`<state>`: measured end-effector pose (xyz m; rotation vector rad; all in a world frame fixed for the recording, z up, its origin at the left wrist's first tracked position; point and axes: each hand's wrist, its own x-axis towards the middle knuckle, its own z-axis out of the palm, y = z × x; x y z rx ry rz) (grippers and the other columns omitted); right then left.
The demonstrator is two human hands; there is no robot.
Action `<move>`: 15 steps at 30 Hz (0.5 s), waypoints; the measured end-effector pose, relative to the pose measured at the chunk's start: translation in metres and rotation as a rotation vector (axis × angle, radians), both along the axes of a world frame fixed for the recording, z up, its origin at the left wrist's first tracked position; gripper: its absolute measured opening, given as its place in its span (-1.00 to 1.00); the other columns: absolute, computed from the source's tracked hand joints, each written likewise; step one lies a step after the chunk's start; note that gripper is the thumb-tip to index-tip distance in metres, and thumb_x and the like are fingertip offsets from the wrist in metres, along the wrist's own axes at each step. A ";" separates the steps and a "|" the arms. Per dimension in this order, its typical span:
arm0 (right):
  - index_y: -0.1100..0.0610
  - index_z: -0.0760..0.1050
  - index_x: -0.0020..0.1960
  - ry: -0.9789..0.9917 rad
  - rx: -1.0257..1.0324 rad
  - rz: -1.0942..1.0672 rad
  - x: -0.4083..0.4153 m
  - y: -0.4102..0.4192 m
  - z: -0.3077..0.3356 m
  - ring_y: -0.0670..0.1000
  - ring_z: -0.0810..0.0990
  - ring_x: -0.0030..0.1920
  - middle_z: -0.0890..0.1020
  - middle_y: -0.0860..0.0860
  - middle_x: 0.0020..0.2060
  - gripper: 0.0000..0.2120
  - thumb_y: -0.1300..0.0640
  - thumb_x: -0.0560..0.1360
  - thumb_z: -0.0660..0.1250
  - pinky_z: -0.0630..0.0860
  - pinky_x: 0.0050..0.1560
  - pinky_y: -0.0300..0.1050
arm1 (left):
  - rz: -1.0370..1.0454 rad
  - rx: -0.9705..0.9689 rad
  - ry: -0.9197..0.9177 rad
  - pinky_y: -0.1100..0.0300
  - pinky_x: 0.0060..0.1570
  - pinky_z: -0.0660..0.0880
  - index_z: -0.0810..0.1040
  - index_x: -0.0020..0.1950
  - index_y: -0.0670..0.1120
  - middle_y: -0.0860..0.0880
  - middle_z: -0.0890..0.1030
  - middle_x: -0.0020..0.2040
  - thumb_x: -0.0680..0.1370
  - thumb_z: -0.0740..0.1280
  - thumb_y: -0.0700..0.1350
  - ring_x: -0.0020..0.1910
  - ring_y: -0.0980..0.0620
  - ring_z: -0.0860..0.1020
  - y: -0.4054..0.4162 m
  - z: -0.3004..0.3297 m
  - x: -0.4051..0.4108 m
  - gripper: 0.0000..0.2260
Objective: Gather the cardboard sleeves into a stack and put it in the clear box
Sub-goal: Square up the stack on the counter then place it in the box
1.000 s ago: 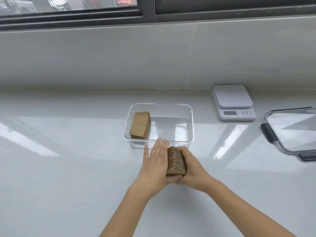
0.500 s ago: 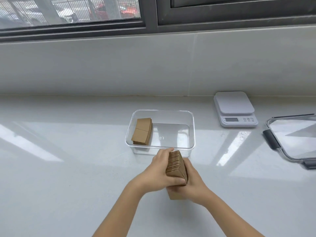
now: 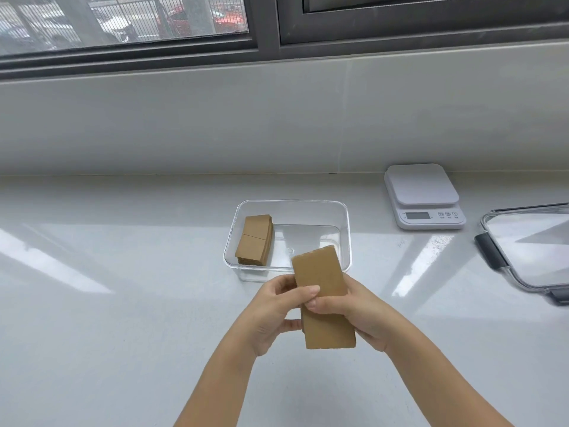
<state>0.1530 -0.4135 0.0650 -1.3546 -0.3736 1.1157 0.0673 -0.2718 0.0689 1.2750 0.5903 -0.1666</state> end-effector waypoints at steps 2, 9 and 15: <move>-0.01 0.60 0.00 -0.033 -0.036 0.033 0.001 0.002 0.002 -0.04 0.67 -0.11 0.68 0.00 -0.12 -0.70 0.11 0.26 0.47 0.61 -0.12 -0.10 | 0.009 0.006 0.010 0.01 -0.04 0.61 0.59 0.12 -0.15 -0.06 0.68 0.00 0.21 0.50 0.04 -0.06 0.05 0.65 -0.001 -0.002 0.002 -0.47; -0.05 0.32 0.29 -0.220 -0.282 0.203 0.022 0.013 0.017 -0.17 0.63 0.03 0.61 -0.11 0.07 -0.21 -0.36 0.18 0.45 0.59 0.01 -0.20 | 0.132 -0.092 -0.050 0.04 -0.15 0.62 0.62 0.06 -0.21 -0.14 0.68 -0.05 0.20 0.50 0.02 -0.08 -0.07 0.62 0.016 -0.007 0.008 -0.49; 0.09 0.24 0.41 -0.689 -0.484 -0.139 0.080 0.028 0.012 0.04 0.53 0.15 0.56 0.01 0.15 -0.16 -0.44 0.33 0.10 0.43 0.10 -0.07 | 0.262 -0.133 -0.114 0.11 -0.24 0.62 0.64 0.04 -0.18 -0.10 0.70 -0.08 0.16 0.50 0.00 -0.11 -0.03 0.66 0.043 -0.004 0.020 -0.50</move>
